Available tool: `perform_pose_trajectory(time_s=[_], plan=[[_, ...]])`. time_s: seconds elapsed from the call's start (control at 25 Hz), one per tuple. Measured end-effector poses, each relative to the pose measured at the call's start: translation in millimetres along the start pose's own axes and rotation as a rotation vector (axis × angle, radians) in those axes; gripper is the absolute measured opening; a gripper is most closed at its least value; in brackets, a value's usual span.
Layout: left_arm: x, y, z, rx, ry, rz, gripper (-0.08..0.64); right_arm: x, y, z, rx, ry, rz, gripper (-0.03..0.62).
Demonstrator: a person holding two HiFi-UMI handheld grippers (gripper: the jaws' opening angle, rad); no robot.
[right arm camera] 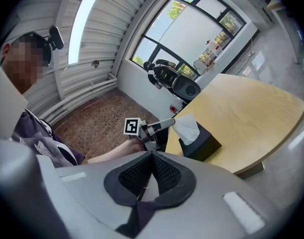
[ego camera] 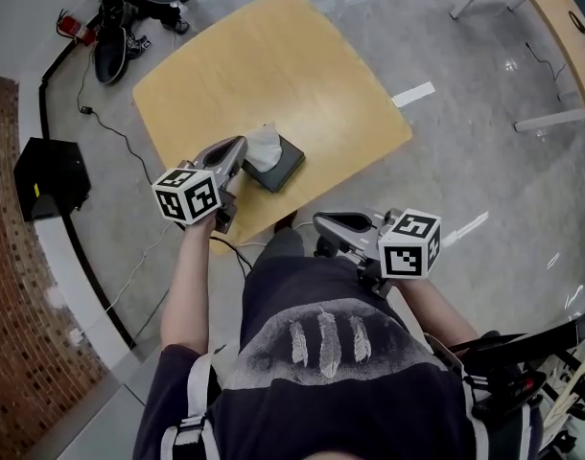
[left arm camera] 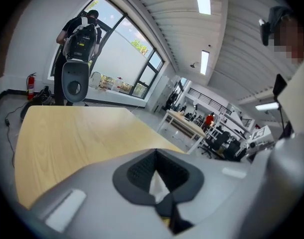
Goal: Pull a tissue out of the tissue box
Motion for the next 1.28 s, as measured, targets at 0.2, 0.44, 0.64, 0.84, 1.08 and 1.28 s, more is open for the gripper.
perform_pose_trajectory(time_s=[0.2, 0.44, 0.64, 0.84, 1.08, 1.28], plan=[[13, -15, 6, -0.022, -0.039, -0.011, 0.003, 2, 2, 1, 0.005, -0.015, 0.017, -0.003], [34, -32, 12, -0.025, -0.08, -0.036, 0.003, 5, 3, 11, 0.007, -0.034, 0.032, -0.005], [52, -54, 19, -0.024, -0.108, -0.083, 0.003, 9, 9, 24, 0.014, -0.074, 0.05, -0.003], [57, -60, 25, -0.029, -0.131, -0.096, 0.003, 9, 7, 26, 0.012, -0.107, 0.071, -0.003], [71, -71, 42, 0.006, -0.176, -0.11, 0.003, 24, 9, 27, 0.04, -0.117, 0.117, -0.005], [60, -105, 63, 0.029, -0.198, -0.118, 0.003, 22, 27, 54, 0.062, -0.148, 0.151, -0.003]])
Point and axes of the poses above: the fingertips, and each gripper's own axes: z backward along the fingers, y to its left, x out of its top, the point moved 1 cm from there along z, backward along the fingers, and after that the axes turned 1 degree about x, right-handed, at the moved point
